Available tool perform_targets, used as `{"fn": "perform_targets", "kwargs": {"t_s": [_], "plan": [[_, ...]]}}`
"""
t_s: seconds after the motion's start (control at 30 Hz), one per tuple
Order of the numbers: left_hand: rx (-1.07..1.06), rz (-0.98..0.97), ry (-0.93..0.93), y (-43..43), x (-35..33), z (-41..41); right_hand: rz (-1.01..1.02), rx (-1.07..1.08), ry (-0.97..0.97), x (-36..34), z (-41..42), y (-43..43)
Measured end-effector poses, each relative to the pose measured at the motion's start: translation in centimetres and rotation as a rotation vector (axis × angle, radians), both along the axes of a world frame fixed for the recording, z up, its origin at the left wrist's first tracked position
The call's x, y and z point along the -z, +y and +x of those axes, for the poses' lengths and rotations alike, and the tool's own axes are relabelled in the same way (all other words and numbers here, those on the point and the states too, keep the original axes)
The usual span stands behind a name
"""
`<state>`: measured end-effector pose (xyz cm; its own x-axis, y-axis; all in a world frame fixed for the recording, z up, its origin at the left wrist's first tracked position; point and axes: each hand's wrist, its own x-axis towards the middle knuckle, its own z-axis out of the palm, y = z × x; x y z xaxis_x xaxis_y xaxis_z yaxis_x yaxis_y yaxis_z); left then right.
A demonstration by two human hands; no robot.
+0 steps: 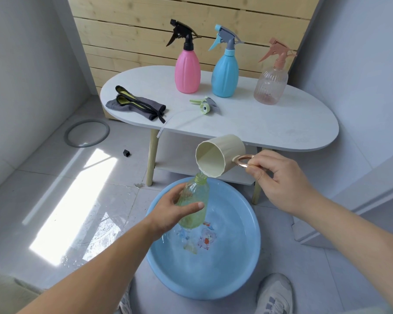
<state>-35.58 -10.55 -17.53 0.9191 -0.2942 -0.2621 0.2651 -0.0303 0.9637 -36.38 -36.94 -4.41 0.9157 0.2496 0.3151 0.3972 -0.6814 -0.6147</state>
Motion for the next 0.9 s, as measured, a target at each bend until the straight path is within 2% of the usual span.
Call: {"fn": "perform_targets", "kwargs": {"t_s": [0.9], "plan": [[0.001,0.027,-0.006,-0.17,0.36,0.19,-0.155,-0.028,-0.105,0.03,0.15,-0.1]]}}
